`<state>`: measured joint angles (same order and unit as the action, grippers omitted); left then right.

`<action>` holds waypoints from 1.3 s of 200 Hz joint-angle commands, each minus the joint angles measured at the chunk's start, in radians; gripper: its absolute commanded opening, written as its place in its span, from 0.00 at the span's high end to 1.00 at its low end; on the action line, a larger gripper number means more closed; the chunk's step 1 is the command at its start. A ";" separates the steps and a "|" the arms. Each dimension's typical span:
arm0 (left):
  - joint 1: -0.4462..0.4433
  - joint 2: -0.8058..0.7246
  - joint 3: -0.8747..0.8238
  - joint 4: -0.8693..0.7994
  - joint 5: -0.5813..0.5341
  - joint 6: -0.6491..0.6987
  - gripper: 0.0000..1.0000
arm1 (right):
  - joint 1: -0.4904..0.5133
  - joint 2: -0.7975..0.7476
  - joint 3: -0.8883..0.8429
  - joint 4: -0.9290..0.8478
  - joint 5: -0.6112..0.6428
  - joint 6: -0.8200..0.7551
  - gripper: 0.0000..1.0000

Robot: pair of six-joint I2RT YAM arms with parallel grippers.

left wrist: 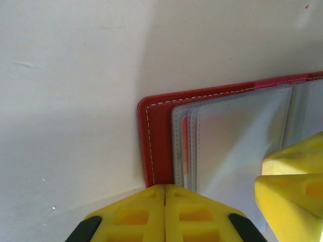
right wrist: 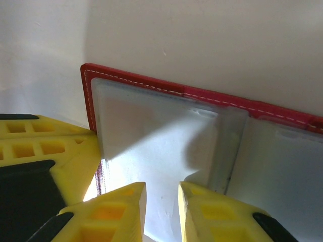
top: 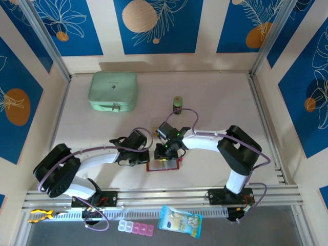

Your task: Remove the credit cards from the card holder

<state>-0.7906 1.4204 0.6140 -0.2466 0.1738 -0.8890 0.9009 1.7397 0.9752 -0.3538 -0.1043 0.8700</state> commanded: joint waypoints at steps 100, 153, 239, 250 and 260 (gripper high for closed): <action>0.007 -0.007 -0.020 -0.049 -0.027 0.016 0.93 | -0.017 -0.042 -0.014 -0.079 0.032 -0.017 0.76; 0.008 -0.008 -0.013 -0.054 -0.022 0.021 0.93 | -0.022 -0.049 -0.025 -0.083 0.031 -0.027 0.76; 0.012 -0.029 0.010 -0.088 -0.022 0.026 0.93 | -0.039 -0.057 -0.065 -0.043 0.009 -0.034 0.76; 0.013 -0.038 0.016 -0.096 -0.023 0.028 0.93 | -0.041 -0.057 -0.071 -0.034 0.003 -0.037 0.77; 0.013 -0.048 0.022 -0.106 -0.024 0.032 0.93 | -0.042 -0.058 -0.077 -0.026 0.000 -0.037 0.77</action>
<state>-0.7864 1.4067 0.6144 -0.2775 0.1730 -0.8806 0.8669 1.7031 0.9268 -0.3767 -0.0872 0.8463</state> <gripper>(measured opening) 0.070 0.235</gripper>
